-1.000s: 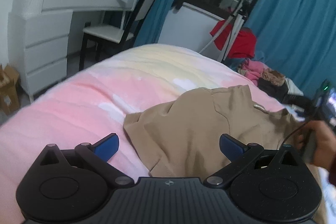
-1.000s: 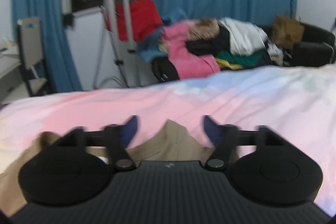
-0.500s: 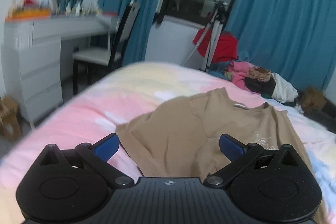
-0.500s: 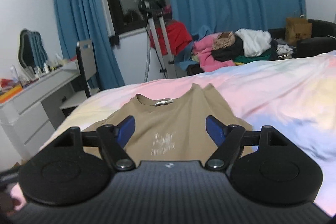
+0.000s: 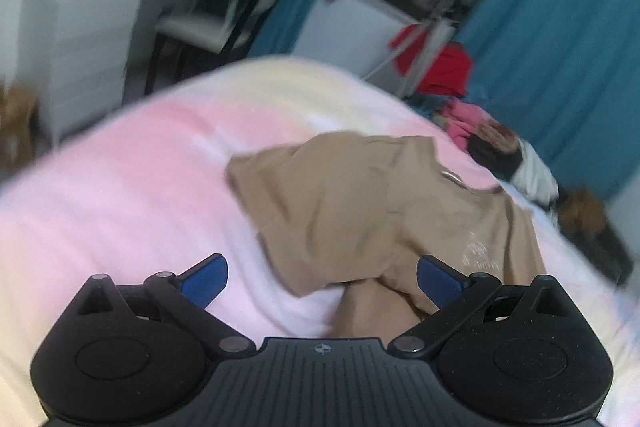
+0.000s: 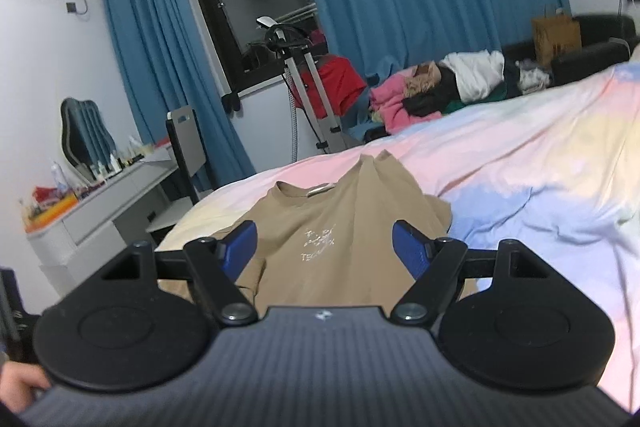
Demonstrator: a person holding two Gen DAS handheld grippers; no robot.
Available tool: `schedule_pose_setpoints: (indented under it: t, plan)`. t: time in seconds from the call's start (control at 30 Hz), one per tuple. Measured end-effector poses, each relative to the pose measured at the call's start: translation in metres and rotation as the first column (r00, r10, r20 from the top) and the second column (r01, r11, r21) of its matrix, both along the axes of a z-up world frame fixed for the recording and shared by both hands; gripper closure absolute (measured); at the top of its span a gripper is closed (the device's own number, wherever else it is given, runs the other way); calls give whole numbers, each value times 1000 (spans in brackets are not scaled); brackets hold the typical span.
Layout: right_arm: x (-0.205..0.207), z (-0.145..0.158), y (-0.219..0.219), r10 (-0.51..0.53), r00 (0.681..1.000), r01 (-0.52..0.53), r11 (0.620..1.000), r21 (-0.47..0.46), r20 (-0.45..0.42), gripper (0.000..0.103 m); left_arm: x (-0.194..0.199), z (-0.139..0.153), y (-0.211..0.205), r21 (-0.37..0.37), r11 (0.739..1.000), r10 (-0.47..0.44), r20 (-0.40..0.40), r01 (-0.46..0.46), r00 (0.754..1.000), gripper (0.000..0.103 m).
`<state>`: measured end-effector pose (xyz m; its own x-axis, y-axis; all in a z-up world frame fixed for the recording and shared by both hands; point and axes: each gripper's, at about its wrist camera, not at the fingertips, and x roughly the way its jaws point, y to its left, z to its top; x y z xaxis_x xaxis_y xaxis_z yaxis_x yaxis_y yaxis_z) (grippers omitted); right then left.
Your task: Fold clothes
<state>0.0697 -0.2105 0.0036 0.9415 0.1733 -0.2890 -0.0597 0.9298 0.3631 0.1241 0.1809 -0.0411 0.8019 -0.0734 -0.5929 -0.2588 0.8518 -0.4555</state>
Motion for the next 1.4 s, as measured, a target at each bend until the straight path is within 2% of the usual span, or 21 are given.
schedule_pose_setpoints:
  t: [0.03, 0.1, 0.2, 0.27, 0.37, 0.47, 0.53, 0.57, 0.63, 0.7, 0.73, 0.77, 0.8, 0.93, 1.03, 1.13, 1.2, 1.27, 1.37, 1.4]
  plan:
    - [1, -2, 0, -7, 1000, 7, 1000, 8, 0, 16, 4, -6, 7, -51, 999, 19, -14, -20, 1000, 2]
    - [4, -4, -2, -16, 1000, 16, 1000, 16, -4, 18, 9, -18, 21, -141, 988, 52, -36, -57, 998, 4]
    - [11, -10, -4, -18, 999, 18, 1000, 23, -28, 18, 17, -31, 34, -231, 969, 79, -33, -85, 996, 4]
    - [14, -16, -6, -8, 999, 11, 999, 43, -50, 18, 27, -39, 36, -275, 959, 72, -15, -73, 997, 4]
    - [22, -25, -7, 9, 996, -3, 997, 71, -86, 18, 44, -50, 35, -286, 956, 69, 1, -66, 998, 4]
    - [28, -34, -11, 6, 994, 2, 997, 83, -105, 18, 64, -54, 29, -242, 967, 82, 23, -74, 996, 5]
    - [33, -39, -13, -3, 993, 13, 996, 83, -118, 18, 76, -53, 25, -200, 976, 92, 38, -83, 995, 9]
    - [36, -41, -15, -5, 993, 15, 996, 84, -121, 18, 83, -53, 23, -174, 981, 96, 43, -88, 994, 25]
    - [42, -46, -19, -17, 991, 28, 996, 83, -130, 18, 98, -53, 23, -130, 986, 108, 34, -102, 994, 41]
    - [47, -50, -21, -27, 989, 39, 996, 83, -144, 18, 109, -55, 28, -123, 985, 122, 15, -119, 992, 68]
    - [49, -52, -22, -28, 988, 41, 996, 83, -151, 18, 112, -53, 31, -101, 987, 127, 14, -125, 992, 78]
    - [51, -54, -24, -28, 987, 42, 996, 83, -157, 18, 115, -51, 34, -78, 988, 133, 13, -131, 991, 93]
    - [53, -56, -23, -31, 986, 45, 996, 81, -163, 18, 118, -49, 37, -55, 989, 137, 14, -136, 990, 100]
    - [57, -58, -23, -35, 984, 48, 996, 73, -177, 18, 127, -14, 58, 34, 992, 122, 79, -125, 989, 101]
    - [62, -60, -21, -37, 982, 49, 997, 65, -184, 18, 146, 23, 73, 108, 987, 111, 101, -121, 989, 102]
    - [68, -62, -17, -33, 981, 43, 998, 52, -190, 18, 174, 58, 78, 230, 965, 107, 92, -126, 990, 102]
    - [72, -65, -15, -33, 980, 41, 998, 39, -196, 18, 198, 74, 80, 337, 932, 117, 65, -132, 991, 102]
    - [77, -68, -12, -34, 978, 41, 999, 29, -206, 18, 221, 76, 78, 423, 894, 146, 30, -145, 989, 102]
    - [84, -73, -9, -38, 975, 40, 999, 9, -218, 18, 246, 58, 79, 477, 866, 188, -27, -153, 982, 101]
    - [86, -74, -7, -40, 975, 41, 999, 0, -220, 18, 248, 49, 80, 469, 869, 197, -35, -158, 980, 99]
